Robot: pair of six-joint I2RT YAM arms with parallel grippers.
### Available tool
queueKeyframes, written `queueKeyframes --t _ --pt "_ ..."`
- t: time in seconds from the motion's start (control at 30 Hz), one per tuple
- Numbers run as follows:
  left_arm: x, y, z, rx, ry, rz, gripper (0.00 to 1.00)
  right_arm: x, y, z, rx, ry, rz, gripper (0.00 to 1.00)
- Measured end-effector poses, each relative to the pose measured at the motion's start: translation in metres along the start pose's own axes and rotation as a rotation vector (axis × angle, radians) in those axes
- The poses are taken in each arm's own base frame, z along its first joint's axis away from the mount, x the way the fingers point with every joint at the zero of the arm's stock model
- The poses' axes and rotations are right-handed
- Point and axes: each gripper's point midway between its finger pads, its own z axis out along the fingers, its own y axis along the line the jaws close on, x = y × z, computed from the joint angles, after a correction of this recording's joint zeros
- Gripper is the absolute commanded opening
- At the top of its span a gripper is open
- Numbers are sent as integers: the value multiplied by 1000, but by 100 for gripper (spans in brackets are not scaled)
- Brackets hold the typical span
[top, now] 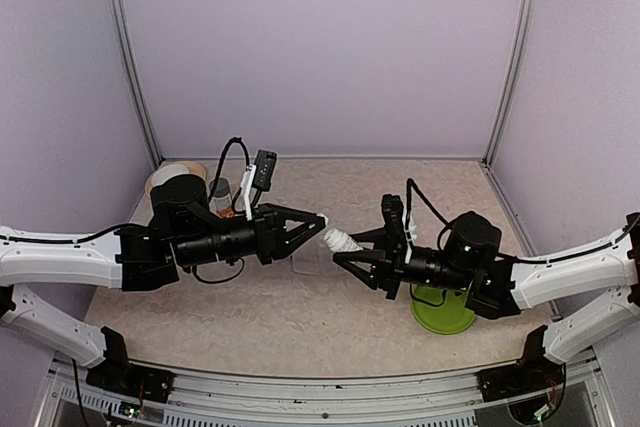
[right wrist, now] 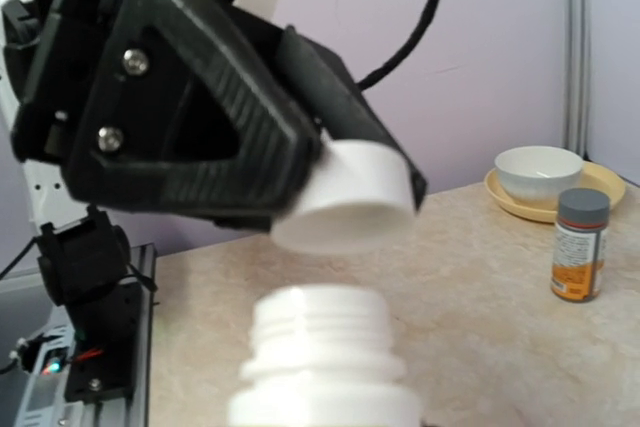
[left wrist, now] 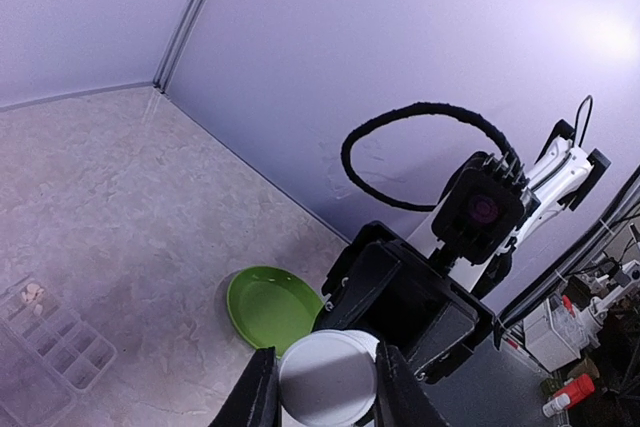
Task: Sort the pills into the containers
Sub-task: Place the lid of the pill bottle at the center of the board.
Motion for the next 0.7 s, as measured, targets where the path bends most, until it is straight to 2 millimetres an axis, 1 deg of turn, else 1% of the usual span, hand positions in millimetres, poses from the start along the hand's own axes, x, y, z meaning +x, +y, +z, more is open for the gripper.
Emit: queueKeyframes --t 0.17,0.23,0.3,0.4,0.53,0.7 --pt "-7 9 -5 -44 -20 -12 24 2 -7 -3 24 -3 -16 0" --pt "-12 14 -9 -63 -40 -13 25 3 -10 -5 33 -6 -19 0" --pt "-14 21 -14 -85 -50 -14 24 6 -15 -7 47 -6 -21 0" --pt "-10 34 -19 -123 -50 -10 25 13 -26 -12 73 1 -19 0" --pt "-1 51 -24 -180 -32 1 25 28 -45 -18 117 20 -10 0" --pt "10 80 -36 -267 -12 12 25 43 -63 -20 153 43 0 0"
